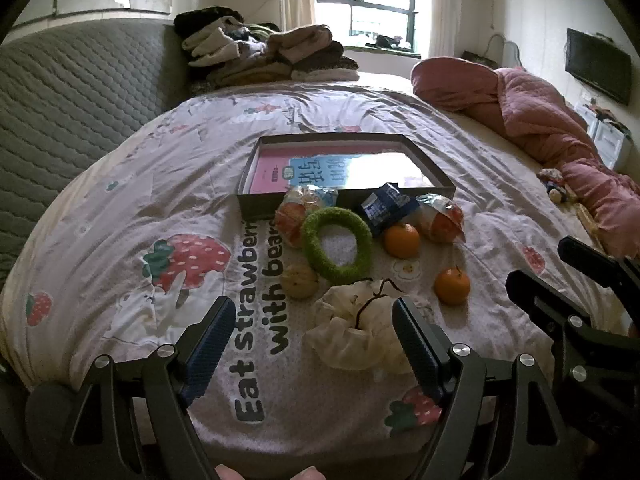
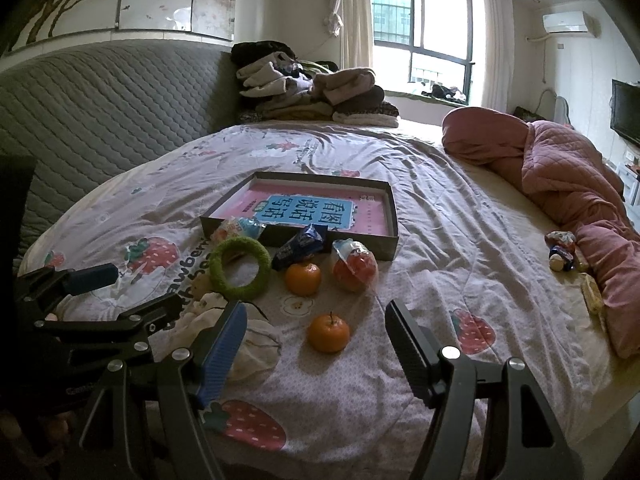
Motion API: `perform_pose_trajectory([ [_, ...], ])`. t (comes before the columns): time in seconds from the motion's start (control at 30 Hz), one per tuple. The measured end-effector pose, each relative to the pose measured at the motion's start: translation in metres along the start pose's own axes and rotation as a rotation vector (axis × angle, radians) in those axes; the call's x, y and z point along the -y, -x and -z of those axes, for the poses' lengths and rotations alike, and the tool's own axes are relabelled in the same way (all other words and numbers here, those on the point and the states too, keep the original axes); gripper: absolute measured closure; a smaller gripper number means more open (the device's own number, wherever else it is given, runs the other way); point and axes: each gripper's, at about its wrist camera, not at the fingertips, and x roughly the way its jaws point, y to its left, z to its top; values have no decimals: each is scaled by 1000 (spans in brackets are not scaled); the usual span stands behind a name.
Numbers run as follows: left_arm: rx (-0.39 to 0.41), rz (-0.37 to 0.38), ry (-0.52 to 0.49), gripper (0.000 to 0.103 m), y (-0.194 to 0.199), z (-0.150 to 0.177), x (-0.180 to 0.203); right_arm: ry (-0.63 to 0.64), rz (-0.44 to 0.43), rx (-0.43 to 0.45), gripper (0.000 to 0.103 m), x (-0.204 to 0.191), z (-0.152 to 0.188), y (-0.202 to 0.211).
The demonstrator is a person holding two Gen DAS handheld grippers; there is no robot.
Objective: Organize objects
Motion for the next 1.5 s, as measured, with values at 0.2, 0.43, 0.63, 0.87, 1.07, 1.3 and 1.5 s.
perform_pose_trajectory([
  [0.2, 1, 1, 1, 22, 1, 0, 0, 1, 2, -3, 32, -2, 0, -1],
  [0.43, 1, 3, -1, 22, 1, 1, 0, -3, 1, -3, 32, -1, 1, -1],
  [0.63, -1, 6, 1, 22, 3, 2, 0, -1, 0, -11, 32, 0, 4, -3],
  [0.87, -26, 20, -1, 22, 2, 9, -3, -6, -2, -32, 32, 4, 9, -8],
  [1.07, -50, 41, -18, 22, -2, 19, -2, -12, -9, -61, 32, 8, 15, -12],
  [1.3, -88, 93, -24, 22, -12, 29, -1, -10, -16, -91, 32, 9, 22, -18],
  [1.5, -103, 124, 4, 22, -25, 29, -4, -7, -14, -115, 32, 9, 26, -28],
])
